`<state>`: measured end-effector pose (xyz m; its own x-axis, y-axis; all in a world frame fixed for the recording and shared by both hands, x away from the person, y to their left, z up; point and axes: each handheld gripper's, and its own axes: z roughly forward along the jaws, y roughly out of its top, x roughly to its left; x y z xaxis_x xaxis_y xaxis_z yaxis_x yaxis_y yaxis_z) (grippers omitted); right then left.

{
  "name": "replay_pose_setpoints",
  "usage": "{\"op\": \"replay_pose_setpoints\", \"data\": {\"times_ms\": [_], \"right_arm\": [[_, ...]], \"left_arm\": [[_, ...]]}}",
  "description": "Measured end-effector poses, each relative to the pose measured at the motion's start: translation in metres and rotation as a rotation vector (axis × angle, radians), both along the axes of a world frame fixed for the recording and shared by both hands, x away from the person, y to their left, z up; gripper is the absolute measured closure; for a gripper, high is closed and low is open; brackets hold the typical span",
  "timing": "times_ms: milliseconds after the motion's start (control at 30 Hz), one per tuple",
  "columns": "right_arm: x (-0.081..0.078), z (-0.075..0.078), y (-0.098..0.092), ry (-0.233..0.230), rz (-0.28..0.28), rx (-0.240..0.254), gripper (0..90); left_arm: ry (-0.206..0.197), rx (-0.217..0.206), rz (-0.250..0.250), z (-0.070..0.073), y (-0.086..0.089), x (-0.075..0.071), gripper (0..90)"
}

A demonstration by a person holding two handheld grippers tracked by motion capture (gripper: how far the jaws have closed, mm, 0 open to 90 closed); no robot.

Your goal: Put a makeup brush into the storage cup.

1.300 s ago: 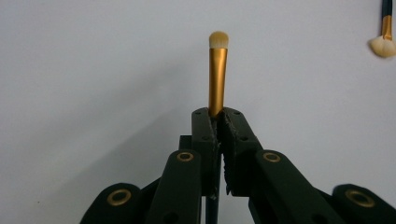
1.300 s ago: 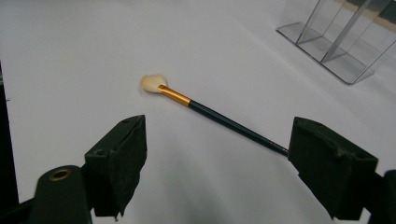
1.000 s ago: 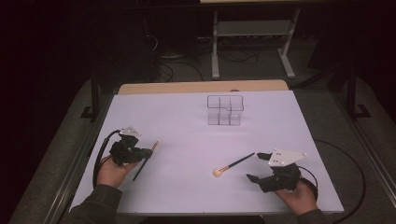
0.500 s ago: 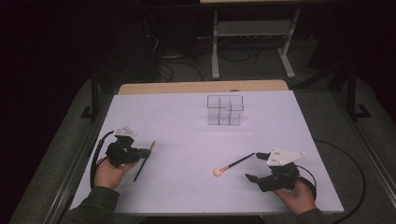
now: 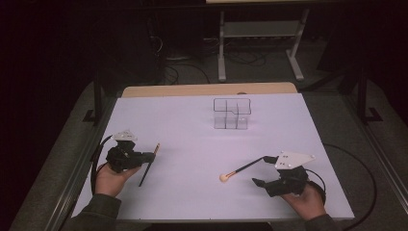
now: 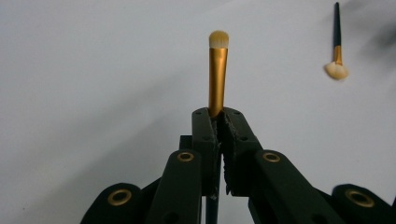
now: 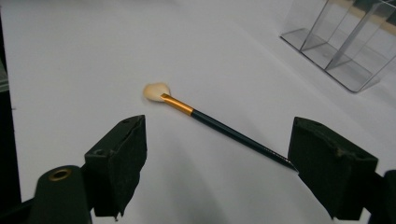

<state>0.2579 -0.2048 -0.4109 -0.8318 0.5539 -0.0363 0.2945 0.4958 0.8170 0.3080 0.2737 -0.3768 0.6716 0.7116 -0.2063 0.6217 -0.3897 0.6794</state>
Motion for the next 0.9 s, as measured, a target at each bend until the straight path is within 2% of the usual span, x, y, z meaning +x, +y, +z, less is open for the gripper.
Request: {"op": "replay_pose_setpoints", "data": {"times_ms": [100,167,233,300,433,600,900], "right_arm": [[0.002,0.004,0.003,0.003,0.019,0.017,18.4],[0.002,0.005,0.004,0.003,0.020,0.018,18.2],[0.004,0.006,0.006,0.011,0.021,0.032,17.4],[0.008,0.008,0.010,0.038,0.029,0.053,16.8],[0.014,0.012,0.015,0.089,0.047,0.080,15.9],[0.022,0.018,0.023,0.119,0.076,0.088,13.8],[0.034,0.027,0.041,0.136,0.122,0.067,13.7]], "left_arm": [[-0.005,-0.018,-0.012,0.002,-0.003,-0.002,84.4],[-0.007,-0.006,-0.027,0.003,-0.003,-0.002,84.4],[-0.009,-0.021,-0.030,0.003,-0.006,-0.002,84.4],[-0.015,-0.022,-0.052,0.006,-0.010,-0.003,84.4],[-0.024,-0.030,-0.065,0.009,-0.014,-0.004,84.4],[-0.035,-0.034,-0.104,0.015,-0.024,-0.007,84.4],[-0.050,-0.029,-0.151,0.018,-0.036,-0.008,84.4]]}}
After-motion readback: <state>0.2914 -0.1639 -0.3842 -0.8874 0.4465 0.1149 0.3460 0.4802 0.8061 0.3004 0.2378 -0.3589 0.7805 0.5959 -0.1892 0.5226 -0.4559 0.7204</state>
